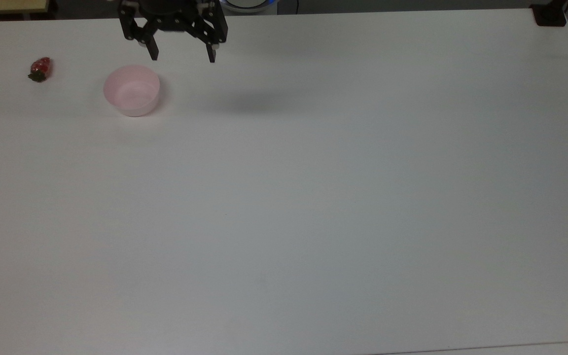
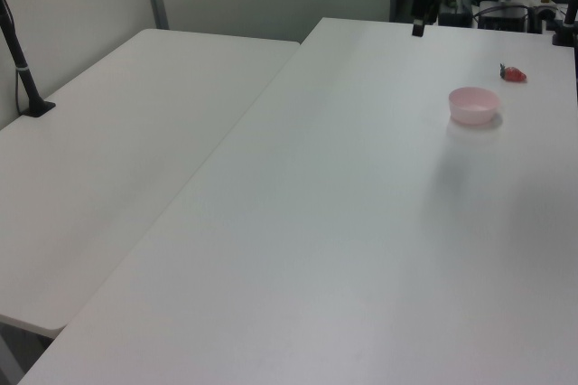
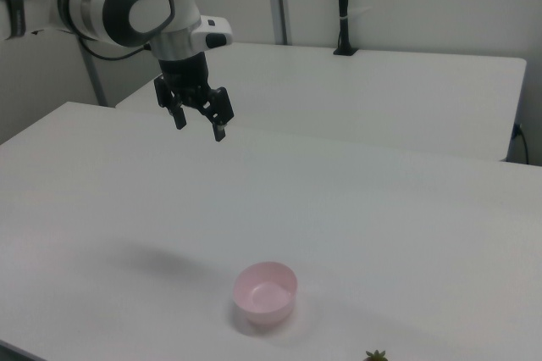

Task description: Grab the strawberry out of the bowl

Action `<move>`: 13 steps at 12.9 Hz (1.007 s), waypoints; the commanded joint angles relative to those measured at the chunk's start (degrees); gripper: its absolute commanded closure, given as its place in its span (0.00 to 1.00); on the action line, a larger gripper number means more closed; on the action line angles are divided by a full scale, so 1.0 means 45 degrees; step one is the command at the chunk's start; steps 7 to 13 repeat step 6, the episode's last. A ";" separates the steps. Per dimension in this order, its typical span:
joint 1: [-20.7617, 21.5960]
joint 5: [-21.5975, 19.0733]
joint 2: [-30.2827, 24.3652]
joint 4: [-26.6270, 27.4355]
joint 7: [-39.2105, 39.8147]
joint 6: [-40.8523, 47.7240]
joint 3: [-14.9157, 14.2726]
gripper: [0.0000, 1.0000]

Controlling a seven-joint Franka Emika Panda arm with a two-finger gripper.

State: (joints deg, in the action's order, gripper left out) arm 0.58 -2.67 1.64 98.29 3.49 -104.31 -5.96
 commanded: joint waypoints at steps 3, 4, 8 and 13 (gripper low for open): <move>0.0729 0.0202 0.0143 -0.0515 -0.1510 0.0114 -0.0160 0.00; 0.0768 0.0241 0.0143 -0.0515 -0.1634 0.0114 -0.0160 0.00; 0.0769 0.0242 0.0124 -0.0515 -0.1616 0.0153 -0.0140 0.00; 0.0769 0.0242 0.0124 -0.0515 -0.1616 0.0153 -0.0140 0.00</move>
